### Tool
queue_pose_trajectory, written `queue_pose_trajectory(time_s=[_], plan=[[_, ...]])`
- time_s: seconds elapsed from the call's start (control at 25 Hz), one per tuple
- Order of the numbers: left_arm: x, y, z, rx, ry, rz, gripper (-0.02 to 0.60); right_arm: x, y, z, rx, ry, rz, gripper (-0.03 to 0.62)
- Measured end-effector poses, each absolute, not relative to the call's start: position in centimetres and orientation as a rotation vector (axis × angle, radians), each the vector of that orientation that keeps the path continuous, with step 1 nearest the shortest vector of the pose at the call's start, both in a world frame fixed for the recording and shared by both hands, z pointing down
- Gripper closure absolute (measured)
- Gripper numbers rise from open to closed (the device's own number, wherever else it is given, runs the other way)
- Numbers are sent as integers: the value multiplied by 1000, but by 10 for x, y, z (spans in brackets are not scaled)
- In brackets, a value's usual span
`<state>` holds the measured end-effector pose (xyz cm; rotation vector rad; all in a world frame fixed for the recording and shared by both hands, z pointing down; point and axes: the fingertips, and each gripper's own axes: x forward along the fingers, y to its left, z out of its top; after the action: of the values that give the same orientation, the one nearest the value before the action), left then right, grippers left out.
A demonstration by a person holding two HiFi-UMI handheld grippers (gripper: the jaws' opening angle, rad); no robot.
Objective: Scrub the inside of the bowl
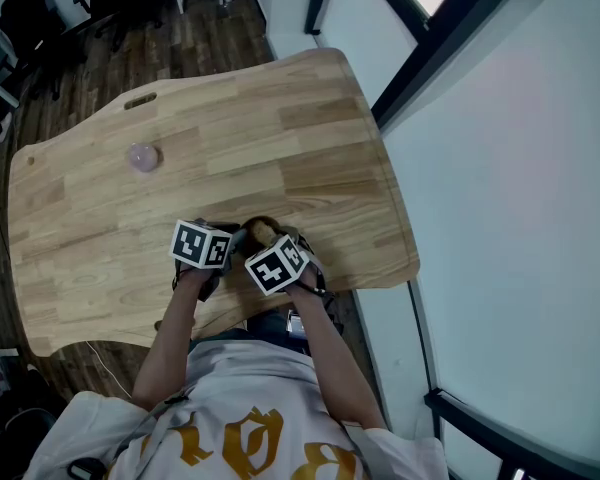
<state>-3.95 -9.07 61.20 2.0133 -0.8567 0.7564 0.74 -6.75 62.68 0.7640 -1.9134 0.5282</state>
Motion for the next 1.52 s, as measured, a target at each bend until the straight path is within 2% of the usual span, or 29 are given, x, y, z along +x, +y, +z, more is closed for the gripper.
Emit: queue_pose_trajectory(time_s=[0.64,1.52], plan=[[-49,-95,614,1941,-867,671,528,-17,-47,626,521,-2003,329,413],[-52,-93,615,1960,-880,724,538,-12,-29,626,366,-1952,319,413]])
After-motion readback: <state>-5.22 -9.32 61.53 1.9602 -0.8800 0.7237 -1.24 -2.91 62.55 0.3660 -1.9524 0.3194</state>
